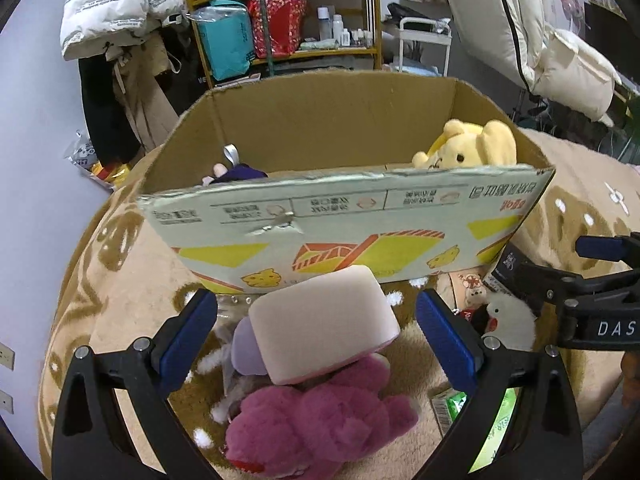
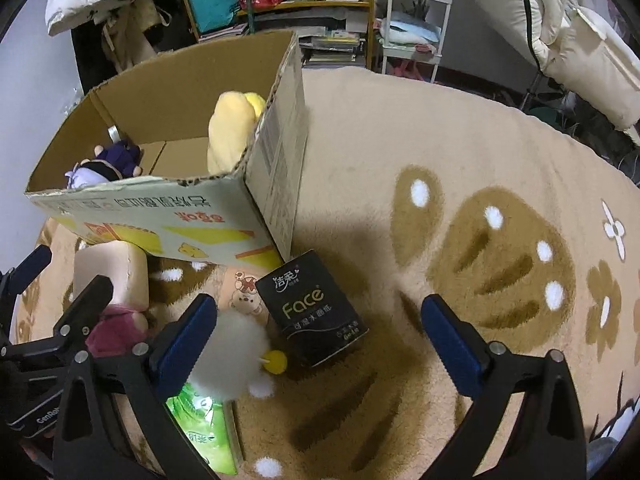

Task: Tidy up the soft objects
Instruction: 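Move both tools back down to the pile in front of the box, then grasp the pink swirl roll with the left tool while the right tool grasps the black tissue pack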

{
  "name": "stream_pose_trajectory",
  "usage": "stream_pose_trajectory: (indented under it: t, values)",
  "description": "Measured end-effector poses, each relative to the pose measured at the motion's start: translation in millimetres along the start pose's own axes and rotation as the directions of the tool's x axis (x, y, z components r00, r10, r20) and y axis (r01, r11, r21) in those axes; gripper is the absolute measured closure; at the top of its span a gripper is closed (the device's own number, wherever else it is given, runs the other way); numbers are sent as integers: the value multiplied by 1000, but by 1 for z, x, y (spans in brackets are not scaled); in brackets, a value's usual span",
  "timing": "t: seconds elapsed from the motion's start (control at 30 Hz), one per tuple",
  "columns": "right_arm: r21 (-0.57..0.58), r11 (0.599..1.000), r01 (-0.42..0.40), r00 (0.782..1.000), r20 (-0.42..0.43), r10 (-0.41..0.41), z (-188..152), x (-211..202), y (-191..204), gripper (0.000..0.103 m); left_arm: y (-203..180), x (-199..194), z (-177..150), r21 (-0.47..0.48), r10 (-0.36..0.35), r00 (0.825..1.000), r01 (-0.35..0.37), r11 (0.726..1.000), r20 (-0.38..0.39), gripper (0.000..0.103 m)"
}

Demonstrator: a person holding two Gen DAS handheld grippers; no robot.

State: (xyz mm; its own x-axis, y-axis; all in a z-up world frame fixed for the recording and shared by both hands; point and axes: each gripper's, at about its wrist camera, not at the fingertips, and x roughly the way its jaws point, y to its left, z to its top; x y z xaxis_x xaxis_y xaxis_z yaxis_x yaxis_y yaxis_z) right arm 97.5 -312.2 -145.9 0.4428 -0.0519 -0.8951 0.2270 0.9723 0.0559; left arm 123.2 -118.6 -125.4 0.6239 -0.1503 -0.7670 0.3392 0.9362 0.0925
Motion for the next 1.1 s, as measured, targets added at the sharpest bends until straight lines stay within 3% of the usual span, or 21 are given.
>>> stream_pose_trajectory:
  t: [0.1,0.17,0.23,0.4,0.53,0.67,0.9,1.1]
  values:
    - [-16,1000,5,1000,-20,-6,-1,7,5,3,-3,6,0,13,5,1000,-5,1000,-15,5]
    - [-38,999,19,999,-36,-21,-3,13,10,23,-5,9,-1,18,9,1000,-8,1000,-26,5]
    - [-50,999,13,998,-63,-16,-4,19,12,29,-5,12,-1,19,14,999,-14,1000,-34,5]
    - [-23,1000,-13,996,-83,11,-2,24,11,30,-4,16,-1,12,30,998,-30,999,-46,5]
    - [5,999,-36,995,-90,36,1,24,6,30,-1,13,-2,25,84,996,-84,996,-15,5]
    - [-1,999,-47,993,-110,46,7,27,-1,30,1,15,-2,12,56,998,-55,998,-32,6]
    - [152,981,-125,976,-161,149,14,41,-32,30,2,18,-2,-7,-11,998,10,1000,-63,27]
    - [122,984,-132,974,-166,152,14,42,-25,30,2,20,-2,-21,-32,996,30,999,-79,38]
